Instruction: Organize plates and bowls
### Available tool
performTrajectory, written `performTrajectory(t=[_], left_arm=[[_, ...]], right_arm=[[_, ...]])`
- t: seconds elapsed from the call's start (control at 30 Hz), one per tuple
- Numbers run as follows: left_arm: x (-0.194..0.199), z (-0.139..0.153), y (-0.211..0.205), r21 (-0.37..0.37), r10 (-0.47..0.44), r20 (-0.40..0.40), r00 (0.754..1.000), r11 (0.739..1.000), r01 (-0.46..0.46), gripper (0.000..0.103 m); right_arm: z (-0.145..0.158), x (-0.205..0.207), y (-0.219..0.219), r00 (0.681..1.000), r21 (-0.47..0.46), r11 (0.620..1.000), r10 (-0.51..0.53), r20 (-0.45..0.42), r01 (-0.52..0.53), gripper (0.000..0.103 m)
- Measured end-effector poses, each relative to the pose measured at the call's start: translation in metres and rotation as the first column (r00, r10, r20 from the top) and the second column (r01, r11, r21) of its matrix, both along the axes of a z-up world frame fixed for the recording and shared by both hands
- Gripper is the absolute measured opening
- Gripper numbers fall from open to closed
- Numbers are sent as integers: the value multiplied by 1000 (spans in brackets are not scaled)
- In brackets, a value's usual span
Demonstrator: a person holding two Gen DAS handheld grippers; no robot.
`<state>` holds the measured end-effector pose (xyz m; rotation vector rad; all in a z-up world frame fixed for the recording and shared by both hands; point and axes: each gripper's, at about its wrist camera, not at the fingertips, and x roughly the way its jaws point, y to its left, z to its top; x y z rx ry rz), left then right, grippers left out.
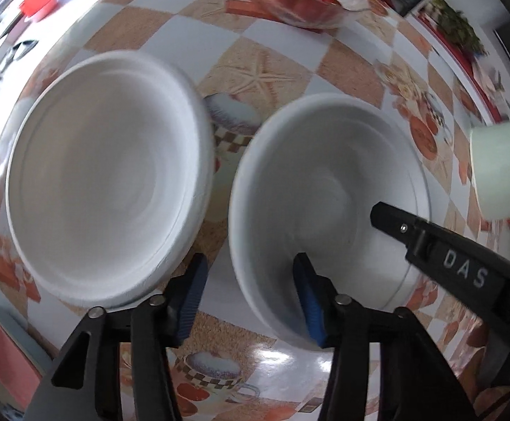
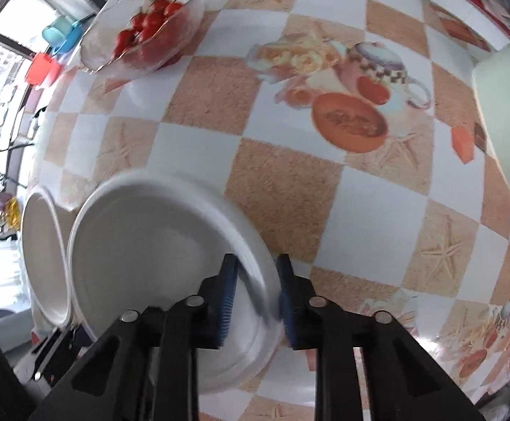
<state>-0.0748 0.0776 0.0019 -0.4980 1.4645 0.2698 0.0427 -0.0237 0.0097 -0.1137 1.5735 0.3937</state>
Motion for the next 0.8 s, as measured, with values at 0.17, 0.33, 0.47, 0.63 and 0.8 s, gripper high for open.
performTrajectory(t=[0.17,0.33,0.47,0.63,0.8], left_arm=[[9,3,-11,-12,-101,5,995,995,101,44],[0,6,-34,8,-234,6,972,972,234,44],[-13,4,-47,-14,-296,-9,955,955,296,44],[-45,9,-59,-18,-391,-18,920,920,391,44],[-55,18,-47,7,-415,-15,910,910,415,61]], right_arm=[[-1,-22,-14,999,27,1000,-10,-42,12,17],[-4,-55,-26,997,28,999,-23,-68,25,17],[-5,-84,-36,995,28,999,-33,-98,36,18],[-10,-131,-56,986,25,998,-59,-159,64,18],[-13,-147,-74,978,38,991,-123,-171,132,18]])
